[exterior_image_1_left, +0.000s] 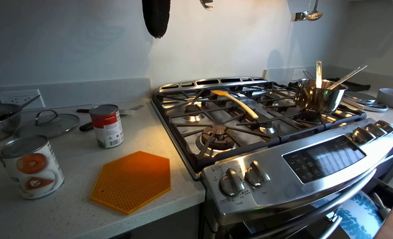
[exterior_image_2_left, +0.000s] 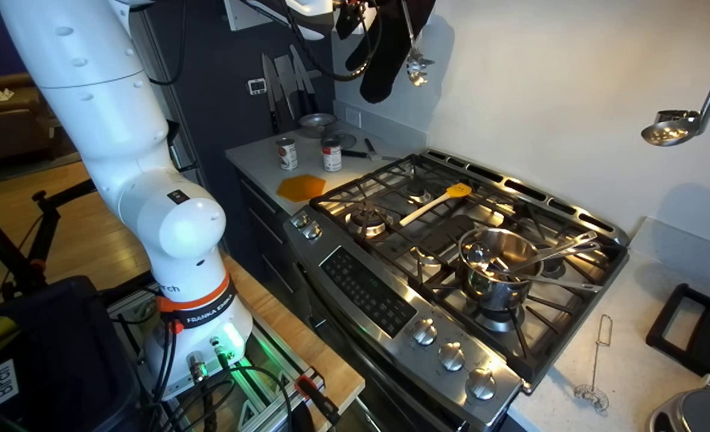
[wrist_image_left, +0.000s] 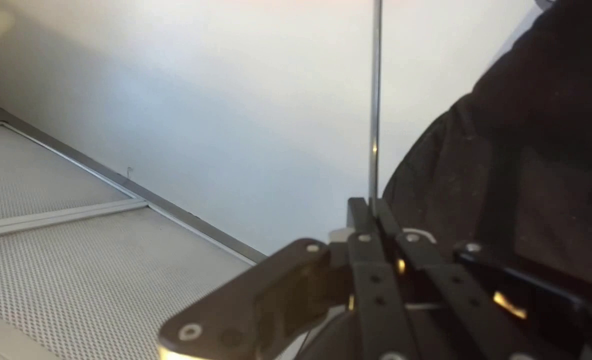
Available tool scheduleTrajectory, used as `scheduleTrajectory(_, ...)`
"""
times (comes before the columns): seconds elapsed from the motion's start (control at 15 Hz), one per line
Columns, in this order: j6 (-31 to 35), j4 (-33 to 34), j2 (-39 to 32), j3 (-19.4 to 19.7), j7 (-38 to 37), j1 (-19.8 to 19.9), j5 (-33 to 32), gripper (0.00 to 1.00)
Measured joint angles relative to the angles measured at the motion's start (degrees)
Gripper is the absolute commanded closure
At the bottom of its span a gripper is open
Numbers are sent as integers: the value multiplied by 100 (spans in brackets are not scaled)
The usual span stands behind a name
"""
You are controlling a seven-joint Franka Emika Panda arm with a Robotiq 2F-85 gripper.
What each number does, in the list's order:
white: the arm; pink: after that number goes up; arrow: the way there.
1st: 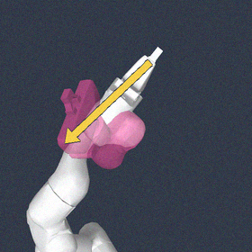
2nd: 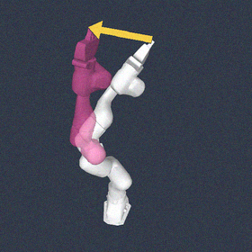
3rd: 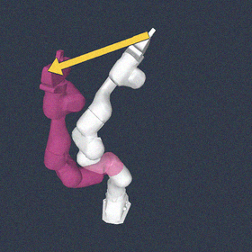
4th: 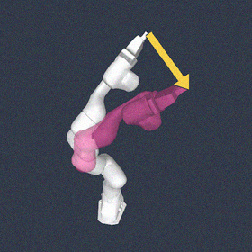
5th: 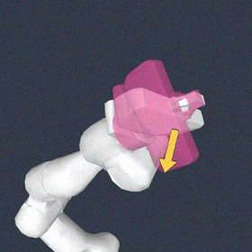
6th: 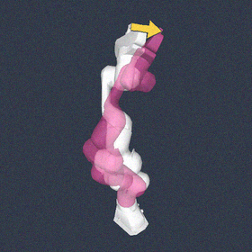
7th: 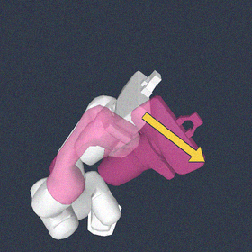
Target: Put the metal object on the yellow mat
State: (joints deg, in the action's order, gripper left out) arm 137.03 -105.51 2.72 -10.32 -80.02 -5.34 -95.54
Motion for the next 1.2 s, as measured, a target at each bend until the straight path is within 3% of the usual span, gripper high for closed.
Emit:
scheduleTrajectory(0.4, -905, -417, -42, 58, 597, -1, 858, 99)
scheduleTrajectory(0.8, -2164, -859, -80, 35, 1469, -143, 2474, 99)
scheduleTrajectory(1.2, -3347, -897, -114, -106, 2132, -407, 4415, 99)
